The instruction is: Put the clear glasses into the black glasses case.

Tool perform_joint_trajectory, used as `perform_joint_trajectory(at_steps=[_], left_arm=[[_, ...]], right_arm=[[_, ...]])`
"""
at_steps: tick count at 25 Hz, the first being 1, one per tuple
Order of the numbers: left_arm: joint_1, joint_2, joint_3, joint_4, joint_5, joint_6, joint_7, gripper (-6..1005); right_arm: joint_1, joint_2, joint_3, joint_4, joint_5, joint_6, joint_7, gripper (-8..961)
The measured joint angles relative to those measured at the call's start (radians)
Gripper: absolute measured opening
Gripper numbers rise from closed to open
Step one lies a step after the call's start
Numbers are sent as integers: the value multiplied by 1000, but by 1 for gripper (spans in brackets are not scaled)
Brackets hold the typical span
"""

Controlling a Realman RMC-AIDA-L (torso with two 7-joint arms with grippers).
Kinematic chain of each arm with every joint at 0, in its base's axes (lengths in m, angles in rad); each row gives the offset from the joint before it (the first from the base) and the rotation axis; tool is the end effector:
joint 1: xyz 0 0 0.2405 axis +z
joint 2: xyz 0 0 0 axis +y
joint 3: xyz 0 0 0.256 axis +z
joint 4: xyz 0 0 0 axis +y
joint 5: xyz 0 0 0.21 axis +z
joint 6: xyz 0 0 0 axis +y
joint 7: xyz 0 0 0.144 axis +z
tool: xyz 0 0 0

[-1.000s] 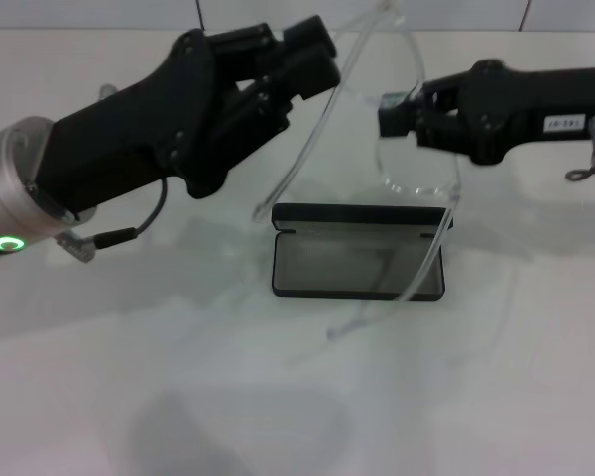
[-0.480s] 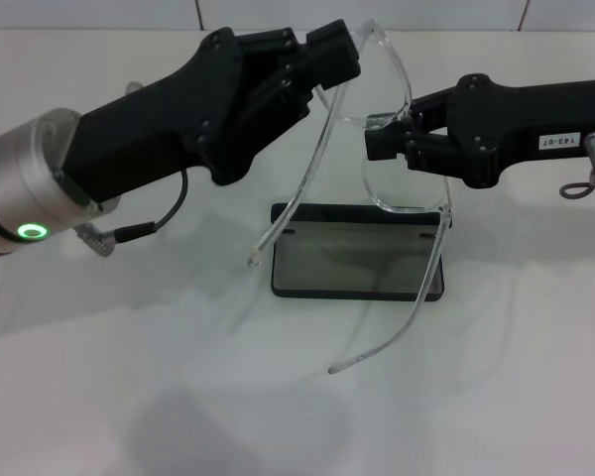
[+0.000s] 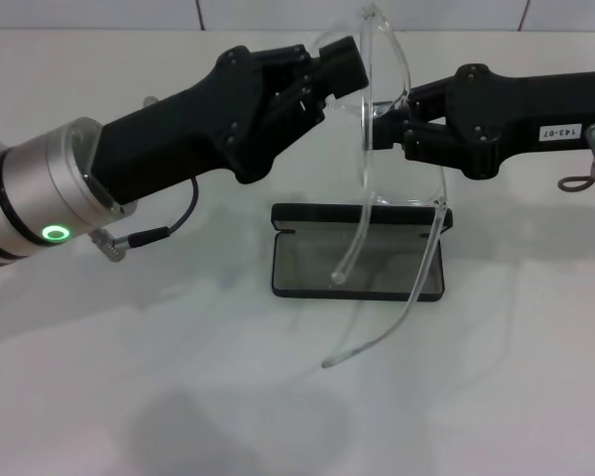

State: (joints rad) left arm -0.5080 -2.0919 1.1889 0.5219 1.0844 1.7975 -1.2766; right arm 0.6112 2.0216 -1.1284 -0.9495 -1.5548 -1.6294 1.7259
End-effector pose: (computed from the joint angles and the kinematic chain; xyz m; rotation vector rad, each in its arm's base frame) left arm -0.1713 0.3027 -0.0002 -2.5644 -0.3824 -1.7131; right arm 0.1317 0.3498 0.0254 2.9568 -0.3693 -0.9760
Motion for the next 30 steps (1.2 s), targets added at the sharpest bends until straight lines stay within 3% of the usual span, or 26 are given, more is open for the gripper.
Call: perform_joint_trajectory(at_steps=[18, 30], left_arm=[[4, -5, 13, -10, 9, -52, 16, 67], [8, -5, 15, -2, -5, 7, 17, 67]], right_arm=[[-4, 0, -1, 3, 13, -1, 0, 118], [-16, -1, -1, 7, 8, 8, -2, 118]])
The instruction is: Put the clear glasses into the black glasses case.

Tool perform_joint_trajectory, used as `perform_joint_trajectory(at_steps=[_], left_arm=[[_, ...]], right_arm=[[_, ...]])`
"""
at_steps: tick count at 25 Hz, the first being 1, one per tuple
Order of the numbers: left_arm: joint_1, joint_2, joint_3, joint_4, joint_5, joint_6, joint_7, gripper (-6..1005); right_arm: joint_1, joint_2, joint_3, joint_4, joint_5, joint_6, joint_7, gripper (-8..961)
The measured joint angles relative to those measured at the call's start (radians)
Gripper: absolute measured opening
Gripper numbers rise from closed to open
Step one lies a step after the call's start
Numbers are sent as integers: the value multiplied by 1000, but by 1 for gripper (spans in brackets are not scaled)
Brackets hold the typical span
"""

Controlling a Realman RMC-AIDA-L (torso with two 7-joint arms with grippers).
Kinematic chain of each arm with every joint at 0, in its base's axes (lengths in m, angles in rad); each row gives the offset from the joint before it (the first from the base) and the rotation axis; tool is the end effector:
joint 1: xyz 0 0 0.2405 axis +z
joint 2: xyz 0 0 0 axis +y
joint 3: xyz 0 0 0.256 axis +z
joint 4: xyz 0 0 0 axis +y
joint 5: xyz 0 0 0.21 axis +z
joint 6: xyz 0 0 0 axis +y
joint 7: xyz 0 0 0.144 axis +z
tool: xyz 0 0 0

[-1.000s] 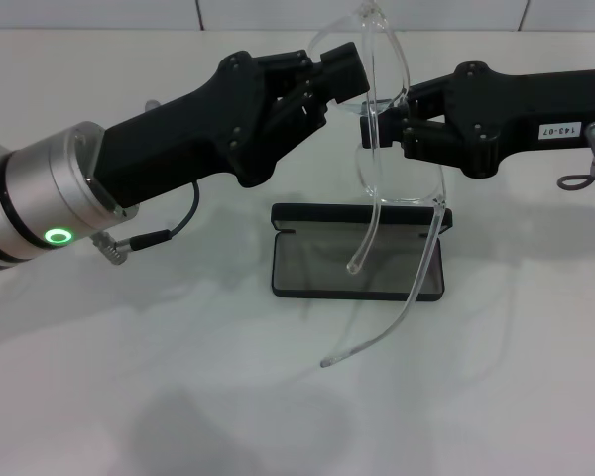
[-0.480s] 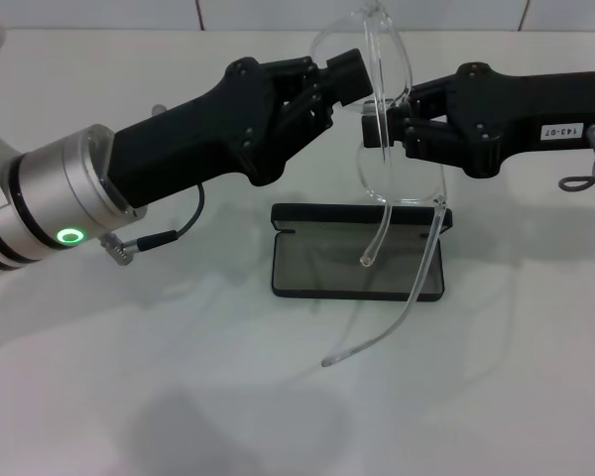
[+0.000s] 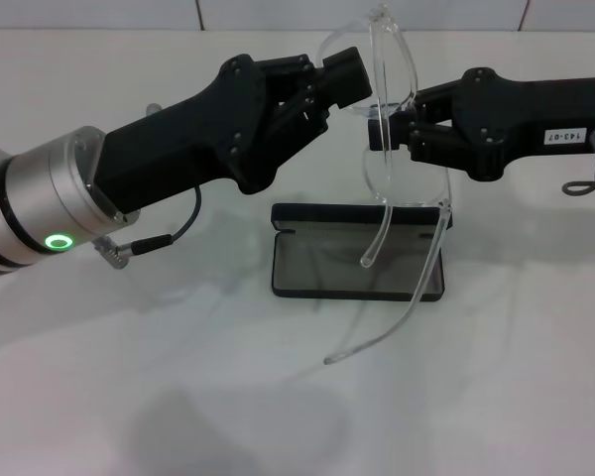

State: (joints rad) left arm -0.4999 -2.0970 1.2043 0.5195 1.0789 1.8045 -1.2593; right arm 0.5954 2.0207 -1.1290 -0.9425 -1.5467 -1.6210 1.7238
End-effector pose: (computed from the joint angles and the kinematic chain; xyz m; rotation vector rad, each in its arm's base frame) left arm -0.1717 0.2986 -0.0033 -2.5668 -0.3709 -1.7200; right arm 0.1377 0.3489 0.0255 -2.9492 0.4023 0.9875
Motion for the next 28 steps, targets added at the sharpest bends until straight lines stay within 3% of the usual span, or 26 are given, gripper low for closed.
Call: perform_joint_trajectory(at_steps=[28], left_arm=[[-4, -3, 38, -20, -8, -76, 32, 67]], right_arm=[[26, 4, -14, 38, 22, 7, -7, 118]])
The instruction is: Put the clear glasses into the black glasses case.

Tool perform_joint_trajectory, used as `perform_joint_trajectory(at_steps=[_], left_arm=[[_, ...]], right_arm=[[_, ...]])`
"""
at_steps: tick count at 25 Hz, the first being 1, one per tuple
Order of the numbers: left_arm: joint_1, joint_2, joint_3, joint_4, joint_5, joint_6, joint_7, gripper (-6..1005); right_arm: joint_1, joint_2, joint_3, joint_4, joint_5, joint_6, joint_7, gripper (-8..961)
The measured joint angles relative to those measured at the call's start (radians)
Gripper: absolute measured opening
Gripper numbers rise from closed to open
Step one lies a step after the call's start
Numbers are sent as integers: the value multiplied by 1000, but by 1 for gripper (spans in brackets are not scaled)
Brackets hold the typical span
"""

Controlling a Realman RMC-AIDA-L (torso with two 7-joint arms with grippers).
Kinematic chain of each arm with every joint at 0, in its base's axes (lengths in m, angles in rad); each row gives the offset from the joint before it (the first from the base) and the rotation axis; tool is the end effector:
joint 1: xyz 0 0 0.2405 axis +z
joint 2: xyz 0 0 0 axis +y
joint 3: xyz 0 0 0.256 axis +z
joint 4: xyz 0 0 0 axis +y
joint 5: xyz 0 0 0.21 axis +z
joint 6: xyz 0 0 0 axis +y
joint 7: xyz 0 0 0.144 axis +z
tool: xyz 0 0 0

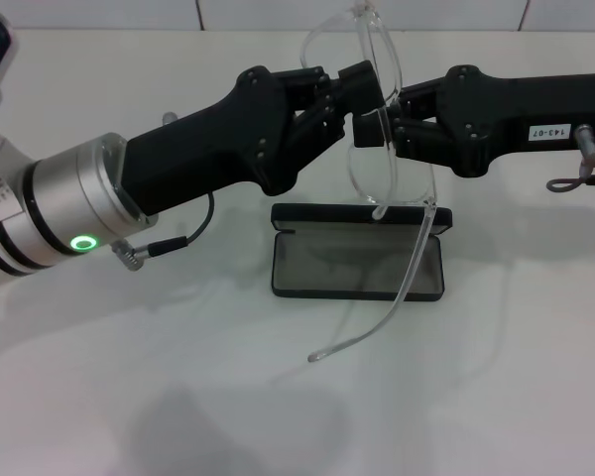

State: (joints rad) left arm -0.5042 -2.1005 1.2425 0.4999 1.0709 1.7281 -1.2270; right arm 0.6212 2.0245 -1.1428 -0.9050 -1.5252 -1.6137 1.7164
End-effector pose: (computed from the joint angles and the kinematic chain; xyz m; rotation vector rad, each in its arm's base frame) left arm -0.1742 0.3039 -0.0158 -2.5651 -0.4111 -1.6381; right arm 0.1313 0.3512 0.0192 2.9288 -0.4056 -1.0099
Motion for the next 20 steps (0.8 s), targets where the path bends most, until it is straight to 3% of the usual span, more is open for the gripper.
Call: perform_joint_trajectory(at_steps=[15, 20], left_arm=[[2, -1, 0, 0, 0, 6, -2, 68], [18, 4, 0, 4, -44, 113, 1, 68]], right_arm=[[-7, -1, 9, 0, 1, 2, -2, 118], [-29, -7, 71, 0, 25, -16, -3, 118]])
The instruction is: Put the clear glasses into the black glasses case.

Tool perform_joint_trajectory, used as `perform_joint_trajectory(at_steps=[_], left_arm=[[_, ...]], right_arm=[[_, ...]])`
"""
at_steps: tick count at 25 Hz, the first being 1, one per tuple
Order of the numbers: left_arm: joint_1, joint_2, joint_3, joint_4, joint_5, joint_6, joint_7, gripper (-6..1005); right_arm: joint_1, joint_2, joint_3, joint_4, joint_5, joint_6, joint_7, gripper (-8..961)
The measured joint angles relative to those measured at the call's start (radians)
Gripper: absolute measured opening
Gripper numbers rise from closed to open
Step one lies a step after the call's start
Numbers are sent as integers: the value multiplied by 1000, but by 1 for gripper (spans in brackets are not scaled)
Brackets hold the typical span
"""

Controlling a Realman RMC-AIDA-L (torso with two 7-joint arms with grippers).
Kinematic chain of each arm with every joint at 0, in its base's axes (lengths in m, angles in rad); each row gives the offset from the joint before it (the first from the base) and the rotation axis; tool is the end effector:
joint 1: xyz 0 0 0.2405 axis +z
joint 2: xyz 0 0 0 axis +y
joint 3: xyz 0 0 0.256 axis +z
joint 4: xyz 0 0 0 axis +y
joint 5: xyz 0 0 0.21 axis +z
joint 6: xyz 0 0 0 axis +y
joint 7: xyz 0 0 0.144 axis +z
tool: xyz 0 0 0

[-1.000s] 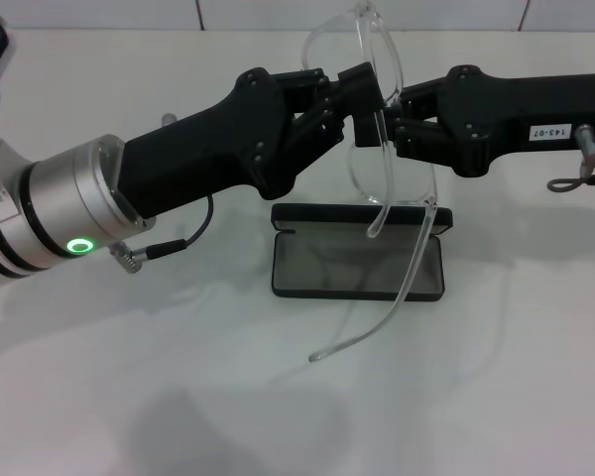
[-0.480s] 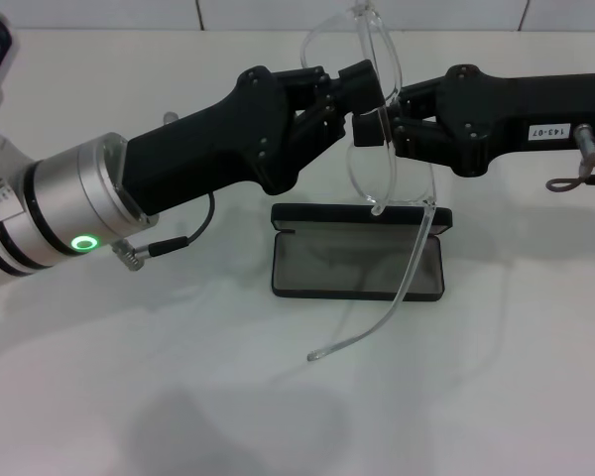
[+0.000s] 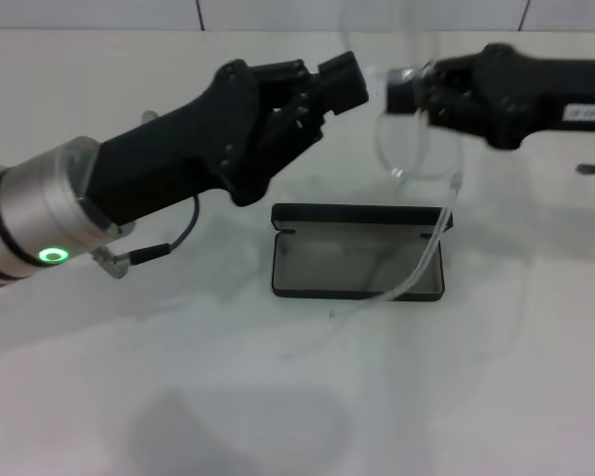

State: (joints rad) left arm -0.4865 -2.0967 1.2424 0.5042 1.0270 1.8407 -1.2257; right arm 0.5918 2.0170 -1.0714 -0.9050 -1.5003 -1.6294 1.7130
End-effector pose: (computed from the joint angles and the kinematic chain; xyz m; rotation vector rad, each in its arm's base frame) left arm -0.1726 0.2907 -0.0026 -2.5420 -0.3366 -1.7765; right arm 0.1431 0.3532 0.0374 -2.8687 0.4435 1.0948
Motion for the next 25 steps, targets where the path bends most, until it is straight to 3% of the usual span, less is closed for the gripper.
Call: perform_joint_trajectory(at_steps=[7, 12, 18, 25], left_arm=[[23, 3, -7, 7, -23, 74, 2, 68], [24, 4, -4, 10, -31, 84, 4, 68], [-5, 0, 47, 9, -34, 84, 5, 68], [-51, 1, 138, 9, -33, 80, 51, 68]], right_arm=[[-30, -3, 201, 26, 68, -134, -1, 118], [-37, -17, 356, 121, 180, -284, -20, 118], [-24, -3, 358, 267, 312, -307, -138, 118], [75, 4, 358, 467, 325, -300, -327, 118]])
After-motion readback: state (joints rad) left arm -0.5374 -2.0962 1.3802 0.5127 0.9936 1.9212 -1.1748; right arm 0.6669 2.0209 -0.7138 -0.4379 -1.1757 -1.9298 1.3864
